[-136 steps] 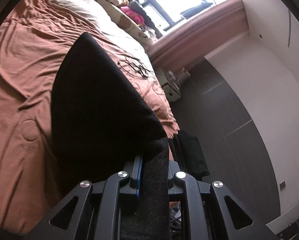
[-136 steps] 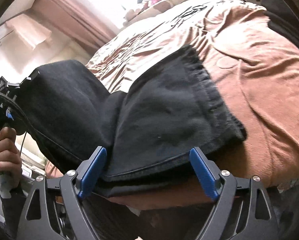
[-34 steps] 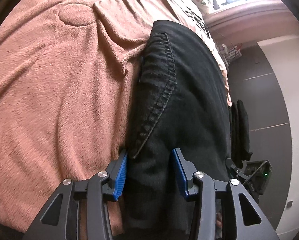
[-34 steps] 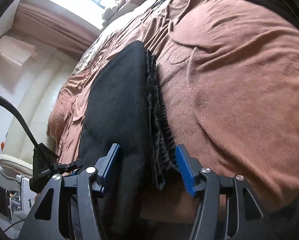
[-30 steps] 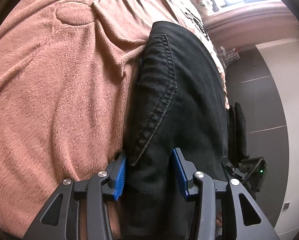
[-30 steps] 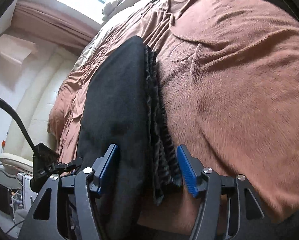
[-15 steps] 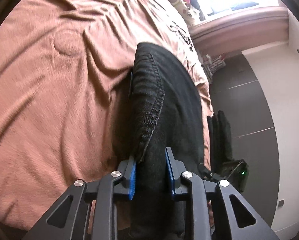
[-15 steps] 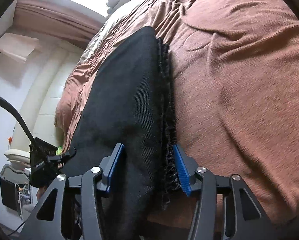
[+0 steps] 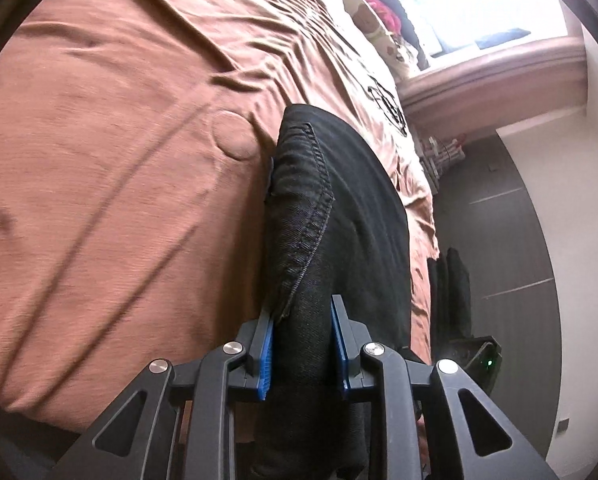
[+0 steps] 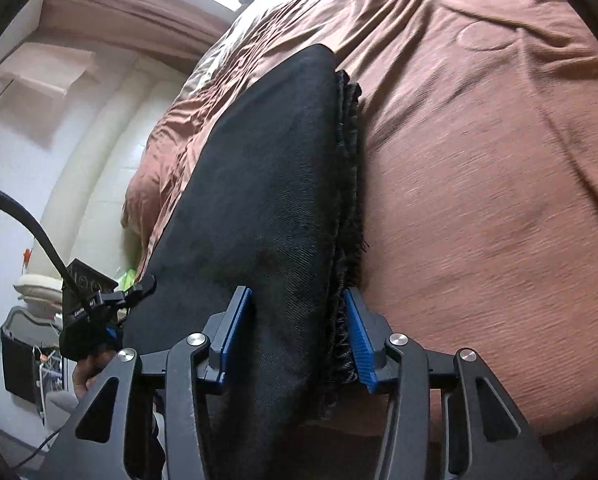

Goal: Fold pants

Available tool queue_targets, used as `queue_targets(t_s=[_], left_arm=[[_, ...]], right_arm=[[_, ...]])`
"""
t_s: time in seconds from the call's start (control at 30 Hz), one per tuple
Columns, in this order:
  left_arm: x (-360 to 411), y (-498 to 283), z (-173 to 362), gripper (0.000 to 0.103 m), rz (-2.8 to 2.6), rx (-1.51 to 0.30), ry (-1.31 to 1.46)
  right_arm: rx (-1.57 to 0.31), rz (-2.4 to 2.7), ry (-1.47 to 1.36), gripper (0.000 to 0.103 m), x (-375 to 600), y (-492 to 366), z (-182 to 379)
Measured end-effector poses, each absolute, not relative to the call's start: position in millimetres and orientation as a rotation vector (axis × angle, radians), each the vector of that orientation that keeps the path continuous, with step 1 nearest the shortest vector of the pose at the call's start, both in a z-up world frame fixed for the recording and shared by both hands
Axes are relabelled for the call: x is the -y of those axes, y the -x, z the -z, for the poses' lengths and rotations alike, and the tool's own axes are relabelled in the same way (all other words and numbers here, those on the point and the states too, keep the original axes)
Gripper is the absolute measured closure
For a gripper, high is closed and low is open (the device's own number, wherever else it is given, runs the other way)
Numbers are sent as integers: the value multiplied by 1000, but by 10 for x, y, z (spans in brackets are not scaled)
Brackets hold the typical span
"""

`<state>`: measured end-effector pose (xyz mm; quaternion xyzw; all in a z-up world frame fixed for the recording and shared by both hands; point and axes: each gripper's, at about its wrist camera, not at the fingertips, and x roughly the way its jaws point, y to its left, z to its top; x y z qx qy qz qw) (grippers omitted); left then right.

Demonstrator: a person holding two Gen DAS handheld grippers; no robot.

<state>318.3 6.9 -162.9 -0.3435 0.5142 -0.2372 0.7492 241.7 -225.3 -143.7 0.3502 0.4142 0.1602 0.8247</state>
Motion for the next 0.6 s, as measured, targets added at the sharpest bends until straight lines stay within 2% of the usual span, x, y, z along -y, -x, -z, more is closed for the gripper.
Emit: queue_targets(t_s=[0.33, 0.6], left_arm=[[-558, -3113, 1579, 77, 458, -1093, 776], [-624, -3105, 1778, 75, 405, -1135, 765]], right_arm=[[-912, -415, -700, 58, 1951, -2561, 1446], [-932, -409, -643, 59, 1949, -2658, 1447]])
